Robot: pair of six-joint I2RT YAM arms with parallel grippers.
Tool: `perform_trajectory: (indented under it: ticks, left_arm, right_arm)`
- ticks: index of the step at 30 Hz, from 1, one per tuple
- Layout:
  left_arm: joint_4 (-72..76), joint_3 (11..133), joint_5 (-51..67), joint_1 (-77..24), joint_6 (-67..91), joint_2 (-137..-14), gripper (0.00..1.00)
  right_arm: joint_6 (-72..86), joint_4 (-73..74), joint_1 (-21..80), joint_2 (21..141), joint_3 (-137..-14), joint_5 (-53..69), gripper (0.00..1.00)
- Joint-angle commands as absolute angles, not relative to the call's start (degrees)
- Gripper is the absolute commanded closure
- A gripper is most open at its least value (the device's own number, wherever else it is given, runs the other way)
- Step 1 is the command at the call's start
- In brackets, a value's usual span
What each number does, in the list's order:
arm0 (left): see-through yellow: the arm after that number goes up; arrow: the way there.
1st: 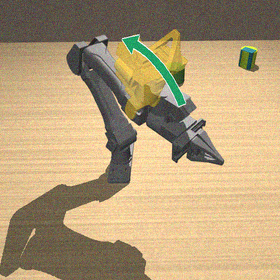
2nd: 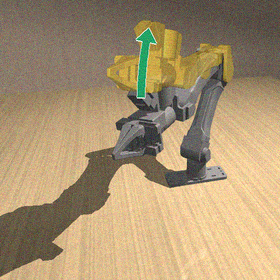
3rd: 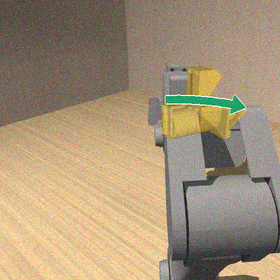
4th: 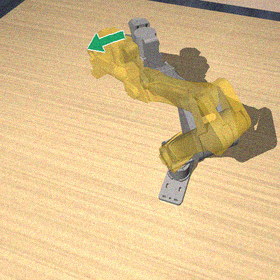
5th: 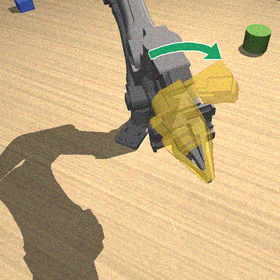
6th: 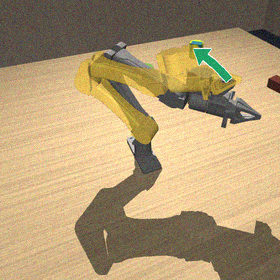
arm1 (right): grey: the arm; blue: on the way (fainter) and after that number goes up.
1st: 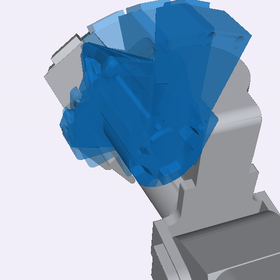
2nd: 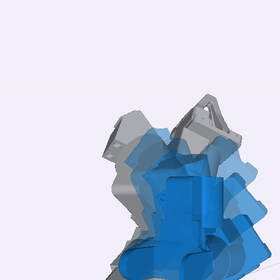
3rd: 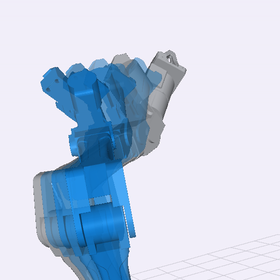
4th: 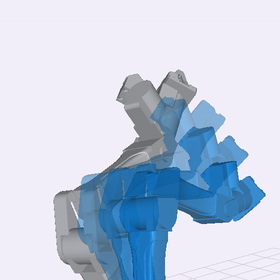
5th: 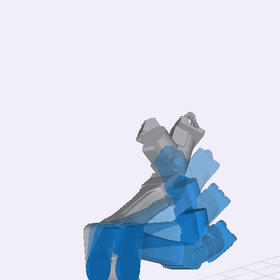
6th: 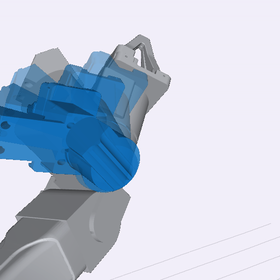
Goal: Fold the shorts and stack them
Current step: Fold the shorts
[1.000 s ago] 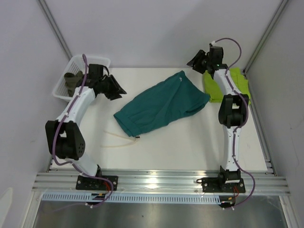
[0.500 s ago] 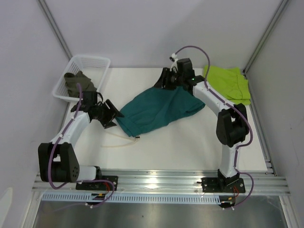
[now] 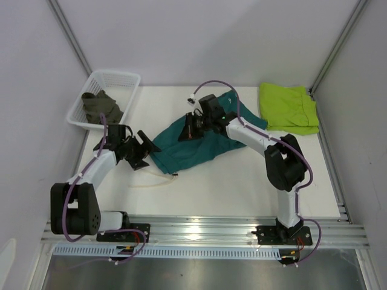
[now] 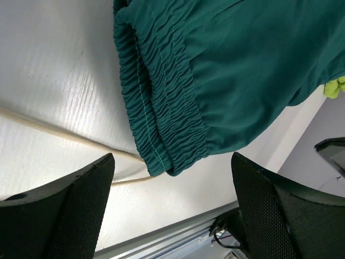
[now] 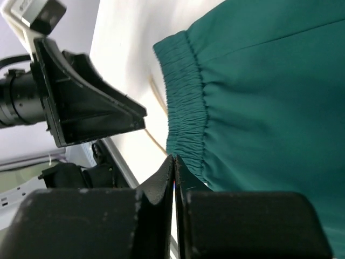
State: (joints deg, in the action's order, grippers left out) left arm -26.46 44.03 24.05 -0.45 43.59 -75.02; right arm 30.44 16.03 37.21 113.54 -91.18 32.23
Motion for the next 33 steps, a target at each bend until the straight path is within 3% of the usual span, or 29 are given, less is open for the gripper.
perform_trajectory:
  ticks: [1,19,33]
  left_arm:
    - [-23.2,45.8,24.4,-0.2,43.7,-77.8,0.09]
    - [-6.8,44.6,23.5,-1.3,45.8,-89.4,0.07]
    - [-5.3,46.1,21.6,-4.5,44.8,-92.0,0.06]
  right_arm:
    - [30.6,16.4,38.6,116.2,-93.9,34.4,1.0]
    - [33.3,17.0,40.9,132.2,-102.6,36.7,1.0]
    - [31.4,24.5,39.7,138.1,-103.7,32.3,1.0]
